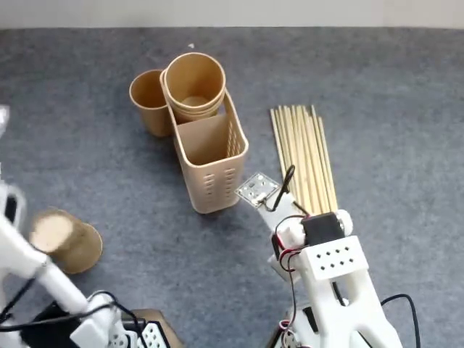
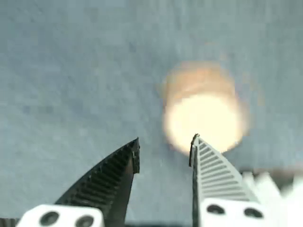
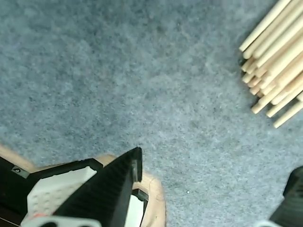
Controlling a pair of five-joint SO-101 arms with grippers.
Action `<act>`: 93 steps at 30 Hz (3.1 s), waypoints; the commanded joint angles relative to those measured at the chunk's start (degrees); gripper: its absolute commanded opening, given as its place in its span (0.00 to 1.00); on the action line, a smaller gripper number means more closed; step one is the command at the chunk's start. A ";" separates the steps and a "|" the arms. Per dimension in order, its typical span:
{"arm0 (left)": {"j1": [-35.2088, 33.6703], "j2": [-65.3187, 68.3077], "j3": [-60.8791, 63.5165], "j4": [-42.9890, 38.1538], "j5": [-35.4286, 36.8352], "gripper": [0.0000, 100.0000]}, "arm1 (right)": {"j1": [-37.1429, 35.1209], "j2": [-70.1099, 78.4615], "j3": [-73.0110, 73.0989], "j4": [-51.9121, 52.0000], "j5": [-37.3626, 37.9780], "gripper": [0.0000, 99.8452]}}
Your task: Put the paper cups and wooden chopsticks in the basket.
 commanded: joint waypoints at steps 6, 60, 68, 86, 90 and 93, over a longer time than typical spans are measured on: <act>-15.52 -3.47 25.45 -16.18 -17.14 0.19 | 0.57 0.22 -0.22 -0.13 0.62 0.44; 33.54 -3.30 24.84 -54.24 15.12 0.23 | 0.57 0.22 -0.22 0.04 -0.97 0.44; 36.70 7.60 13.32 -54.24 16.53 0.22 | 0.57 0.22 -0.22 0.04 -0.97 0.44; 33.80 25.89 -20.44 -18.37 16.09 0.00 | 0.75 0.22 -0.22 -0.40 -1.05 0.44; 32.66 19.21 -34.59 -5.54 16.35 0.00 | 1.01 0.22 -0.22 -1.89 -1.41 0.44; 33.10 14.29 -46.73 -3.96 17.85 0.00 | 1.54 0.22 0.57 -7.16 -5.89 0.44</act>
